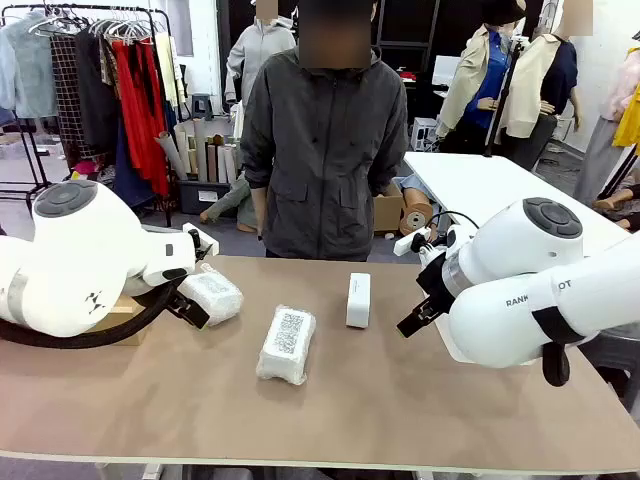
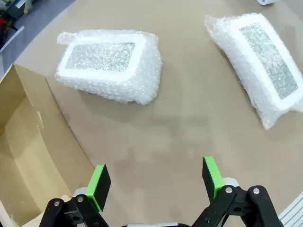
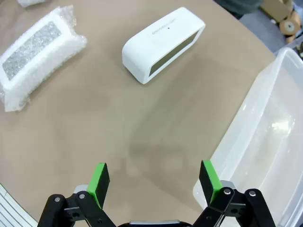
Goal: Separate and place wrapped and unwrapped clocks.
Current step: Pick up the Digital clock indicated by the person.
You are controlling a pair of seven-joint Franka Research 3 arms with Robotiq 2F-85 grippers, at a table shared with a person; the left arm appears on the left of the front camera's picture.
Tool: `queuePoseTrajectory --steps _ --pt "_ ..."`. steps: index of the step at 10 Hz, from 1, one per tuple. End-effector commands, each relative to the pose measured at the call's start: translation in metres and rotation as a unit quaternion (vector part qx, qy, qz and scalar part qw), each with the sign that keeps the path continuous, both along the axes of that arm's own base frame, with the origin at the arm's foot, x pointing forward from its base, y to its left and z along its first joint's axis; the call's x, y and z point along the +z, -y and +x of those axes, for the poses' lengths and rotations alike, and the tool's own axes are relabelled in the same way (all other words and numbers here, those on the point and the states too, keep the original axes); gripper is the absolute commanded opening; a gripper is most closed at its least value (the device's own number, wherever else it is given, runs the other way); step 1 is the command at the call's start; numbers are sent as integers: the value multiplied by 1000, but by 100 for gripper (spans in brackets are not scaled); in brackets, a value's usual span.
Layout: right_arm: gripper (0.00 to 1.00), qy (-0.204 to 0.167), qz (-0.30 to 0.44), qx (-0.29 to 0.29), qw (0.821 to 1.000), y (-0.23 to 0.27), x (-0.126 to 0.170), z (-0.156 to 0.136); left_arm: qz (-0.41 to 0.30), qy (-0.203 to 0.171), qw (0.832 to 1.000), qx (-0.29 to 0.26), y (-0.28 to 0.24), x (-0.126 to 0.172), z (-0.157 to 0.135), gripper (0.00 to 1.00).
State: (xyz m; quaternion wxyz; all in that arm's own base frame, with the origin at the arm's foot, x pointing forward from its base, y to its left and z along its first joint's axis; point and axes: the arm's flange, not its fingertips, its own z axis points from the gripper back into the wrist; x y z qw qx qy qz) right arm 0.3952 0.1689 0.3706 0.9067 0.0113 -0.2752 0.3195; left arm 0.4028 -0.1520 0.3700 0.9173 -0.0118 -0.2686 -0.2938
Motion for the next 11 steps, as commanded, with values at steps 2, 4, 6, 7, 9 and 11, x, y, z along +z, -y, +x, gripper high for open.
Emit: queuePoseTrajectory --steps 2,4,6,7,9,11 --pt "100 0 0 0 1000 0 0 0 0 0 1000 0 0 0 0 100" --pt "100 0 0 0 1000 0 0 0 0 0 1000 0 0 0 0 100" --pt "100 0 0 0 1000 0 0 0 0 0 1000 0 0 0 0 100" --pt "100 0 0 0 1000 0 0 0 0 0 1000 0 0 0 0 100" --pt "100 0 0 0 1000 0 0 0 0 0 1000 0 0 0 0 100" --pt "100 0 0 0 1000 0 0 0 0 0 1000 0 0 0 0 100"
